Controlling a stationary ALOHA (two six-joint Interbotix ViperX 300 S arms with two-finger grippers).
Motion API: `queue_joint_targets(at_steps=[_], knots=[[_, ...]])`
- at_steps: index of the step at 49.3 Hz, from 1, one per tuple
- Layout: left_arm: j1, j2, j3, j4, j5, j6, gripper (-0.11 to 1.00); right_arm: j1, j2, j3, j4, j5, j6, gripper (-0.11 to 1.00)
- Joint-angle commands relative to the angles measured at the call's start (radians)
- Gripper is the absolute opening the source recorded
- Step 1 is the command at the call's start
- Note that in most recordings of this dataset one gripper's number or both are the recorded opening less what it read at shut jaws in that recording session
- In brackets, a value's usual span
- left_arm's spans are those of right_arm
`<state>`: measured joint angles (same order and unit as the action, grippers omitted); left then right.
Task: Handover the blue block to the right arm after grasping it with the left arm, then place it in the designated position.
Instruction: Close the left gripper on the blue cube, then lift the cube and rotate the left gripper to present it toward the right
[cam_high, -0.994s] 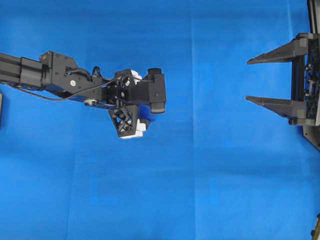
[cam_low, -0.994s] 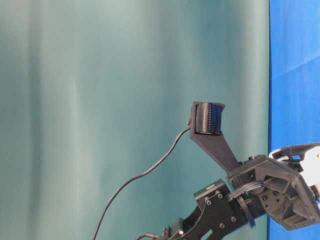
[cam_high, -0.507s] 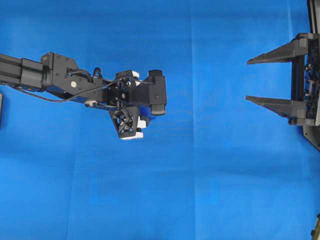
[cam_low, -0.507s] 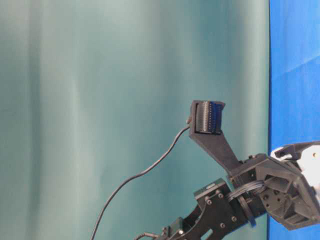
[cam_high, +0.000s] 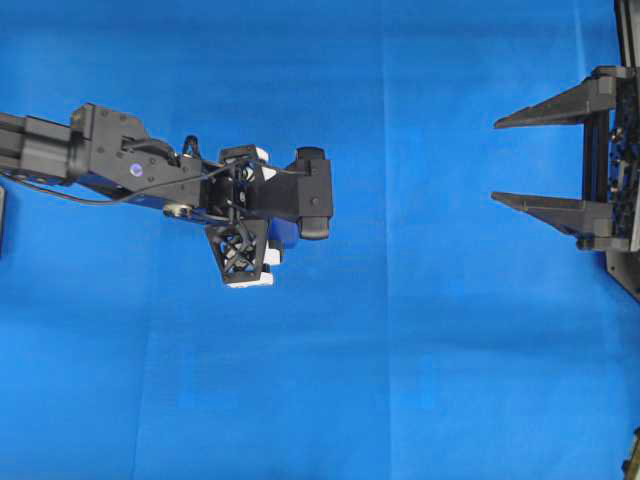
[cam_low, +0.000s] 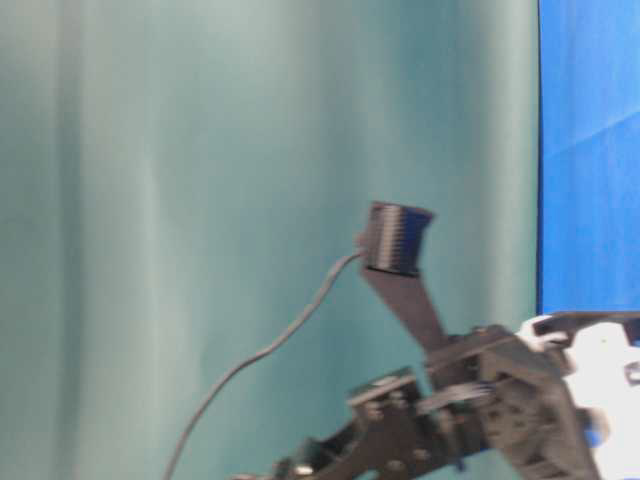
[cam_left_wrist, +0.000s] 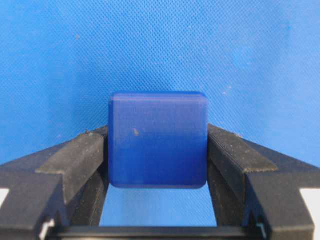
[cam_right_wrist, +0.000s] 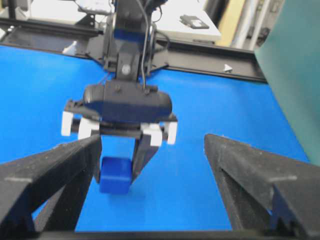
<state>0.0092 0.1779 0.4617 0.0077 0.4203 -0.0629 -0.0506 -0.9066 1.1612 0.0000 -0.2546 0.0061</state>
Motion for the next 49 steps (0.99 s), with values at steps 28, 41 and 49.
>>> queue_joint_targets(at_steps=[28,41,49], knots=[[-0.020,-0.354,-0.201,0.002,0.253,0.008,0.49,-0.002,0.005,-0.029,0.003,-0.005,0.002,0.98],[-0.020,-0.385,-0.242,0.002,0.339,0.005,0.49,-0.002,0.005,-0.029,0.003,-0.005,0.003,0.98],[-0.018,-0.385,-0.239,0.002,0.339,0.003,0.49,-0.002,0.005,-0.029,0.003,-0.005,0.002,0.98]])
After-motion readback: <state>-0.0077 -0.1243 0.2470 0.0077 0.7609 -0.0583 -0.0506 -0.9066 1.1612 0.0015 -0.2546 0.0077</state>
